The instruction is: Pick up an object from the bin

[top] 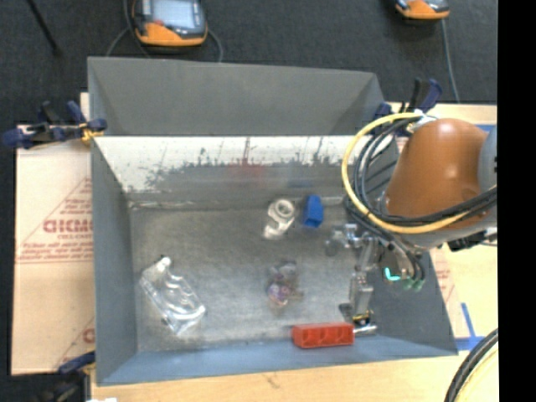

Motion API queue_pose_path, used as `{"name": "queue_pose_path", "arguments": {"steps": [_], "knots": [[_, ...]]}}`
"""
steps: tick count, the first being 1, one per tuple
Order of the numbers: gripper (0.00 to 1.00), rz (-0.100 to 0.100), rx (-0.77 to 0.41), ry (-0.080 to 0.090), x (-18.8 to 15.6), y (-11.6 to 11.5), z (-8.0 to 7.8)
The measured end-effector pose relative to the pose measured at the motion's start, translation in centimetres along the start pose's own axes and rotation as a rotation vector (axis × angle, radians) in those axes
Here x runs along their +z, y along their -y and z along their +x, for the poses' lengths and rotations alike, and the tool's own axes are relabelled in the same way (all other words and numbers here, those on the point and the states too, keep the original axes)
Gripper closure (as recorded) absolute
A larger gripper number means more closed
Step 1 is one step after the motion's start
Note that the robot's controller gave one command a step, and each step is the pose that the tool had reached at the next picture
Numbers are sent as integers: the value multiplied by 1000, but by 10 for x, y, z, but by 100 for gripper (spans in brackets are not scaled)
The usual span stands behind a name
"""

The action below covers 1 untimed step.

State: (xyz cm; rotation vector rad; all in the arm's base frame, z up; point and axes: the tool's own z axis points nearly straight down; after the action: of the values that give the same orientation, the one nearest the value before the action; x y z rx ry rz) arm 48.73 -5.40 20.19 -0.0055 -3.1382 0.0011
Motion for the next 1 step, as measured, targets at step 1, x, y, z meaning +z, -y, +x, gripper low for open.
{"name": "queue_pose_path", "arguments": {"steps": [1], "knots": [[0, -2, 248, 5, 116, -30, -19]]}}
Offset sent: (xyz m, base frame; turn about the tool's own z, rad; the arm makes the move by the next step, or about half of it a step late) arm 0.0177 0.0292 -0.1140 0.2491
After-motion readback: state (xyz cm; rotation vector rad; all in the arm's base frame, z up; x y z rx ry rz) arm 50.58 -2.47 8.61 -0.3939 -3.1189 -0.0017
